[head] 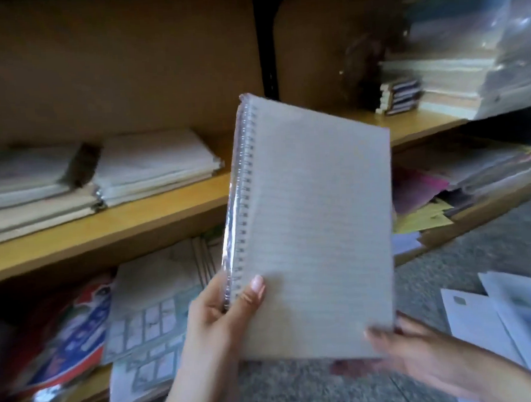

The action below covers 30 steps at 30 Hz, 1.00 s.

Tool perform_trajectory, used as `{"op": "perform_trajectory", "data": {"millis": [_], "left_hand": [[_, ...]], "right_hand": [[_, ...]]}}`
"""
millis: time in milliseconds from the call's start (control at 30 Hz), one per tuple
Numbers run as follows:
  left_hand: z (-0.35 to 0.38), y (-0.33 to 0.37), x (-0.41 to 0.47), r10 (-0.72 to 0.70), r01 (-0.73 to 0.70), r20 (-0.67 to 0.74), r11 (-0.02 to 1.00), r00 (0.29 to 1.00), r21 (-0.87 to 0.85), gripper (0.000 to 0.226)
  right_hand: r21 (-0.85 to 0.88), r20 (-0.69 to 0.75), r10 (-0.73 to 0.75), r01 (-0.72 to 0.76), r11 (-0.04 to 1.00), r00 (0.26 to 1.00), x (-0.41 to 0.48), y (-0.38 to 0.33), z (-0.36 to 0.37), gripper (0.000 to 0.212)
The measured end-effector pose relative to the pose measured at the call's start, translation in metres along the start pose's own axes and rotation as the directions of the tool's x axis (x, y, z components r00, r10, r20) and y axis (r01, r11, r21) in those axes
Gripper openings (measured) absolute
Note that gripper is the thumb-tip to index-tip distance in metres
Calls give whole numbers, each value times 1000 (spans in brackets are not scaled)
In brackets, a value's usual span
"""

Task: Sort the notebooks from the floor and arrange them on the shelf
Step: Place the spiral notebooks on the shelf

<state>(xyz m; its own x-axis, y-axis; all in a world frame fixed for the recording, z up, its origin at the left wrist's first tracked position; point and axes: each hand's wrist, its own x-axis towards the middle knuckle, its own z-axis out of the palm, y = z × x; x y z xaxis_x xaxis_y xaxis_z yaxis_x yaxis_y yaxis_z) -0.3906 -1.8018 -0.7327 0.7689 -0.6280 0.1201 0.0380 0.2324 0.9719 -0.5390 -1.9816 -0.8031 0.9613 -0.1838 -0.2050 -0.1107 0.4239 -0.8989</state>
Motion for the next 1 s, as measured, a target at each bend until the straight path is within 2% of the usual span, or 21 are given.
{"op": "perform_trajectory", "data": {"millis": [67, 167, 233, 267, 333, 433, 567, 733, 833, 900, 933, 967, 1000], "left_hand": [[-7, 27, 16, -15, 15, 5, 999, 1000, 52, 21], [-26, 71, 40, -36, 29, 26, 970, 999, 240, 27], [-45, 99, 51, -39, 32, 15, 940, 999, 340, 27], [-56, 110, 55, -21, 19, 1, 922, 1000, 386, 32], [-77, 123, 60, 24, 6, -57, 878, 998, 478, 48], [-101, 125, 70, 5, 80, -180, 885, 984, 459, 38], [-113, 120, 91, -55, 154, -267, 918, 962, 365, 22], [-123, 117, 112, -136, 184, -305, 973, 943, 136, 24], [-133, 118, 120, -103, 177, -284, 952, 953, 248, 28], [-139, 113, 124, -16, 145, -278, 881, 961, 451, 58], [-142, 111, 126, 81, 100, -279, 810, 957, 579, 70], [-144, 109, 128, 205, 40, -253, 696, 946, 717, 72], [-145, 106, 131, 334, -23, -188, 538, 924, 842, 65]], "right_hand": [[-30, 0, -92, 92, 995, 996, 8, -25, 24, 98], [-137, -58, -259, 250, 959, 964, 30, -63, 53, 95], [-107, -39, -314, 309, 945, 949, 43, -82, 74, 70], [-80, -17, -327, 325, 942, 945, 49, -90, 86, 51], [-35, 7, -331, 331, 943, 944, 63, -102, 107, 35], [-14, 14, -295, 295, 955, 955, 92, -117, 128, 28], [69, -60, -229, 233, 970, 972, 134, -134, 135, 43], [88, -144, -233, 247, 965, 962, 175, -141, 133, 16], [-1, -152, -232, 234, 972, 961, 191, -153, 136, 11], [-61, -136, -263, 257, 965, 955, 200, -159, 137, 39], [-133, -154, -281, 262, 956, 947, 204, -161, 137, 55], [-247, -177, -301, 254, 935, 937, 206, -163, 138, 63], [-373, -205, -322, 231, 899, 924, 208, -164, 140, 65]]}}
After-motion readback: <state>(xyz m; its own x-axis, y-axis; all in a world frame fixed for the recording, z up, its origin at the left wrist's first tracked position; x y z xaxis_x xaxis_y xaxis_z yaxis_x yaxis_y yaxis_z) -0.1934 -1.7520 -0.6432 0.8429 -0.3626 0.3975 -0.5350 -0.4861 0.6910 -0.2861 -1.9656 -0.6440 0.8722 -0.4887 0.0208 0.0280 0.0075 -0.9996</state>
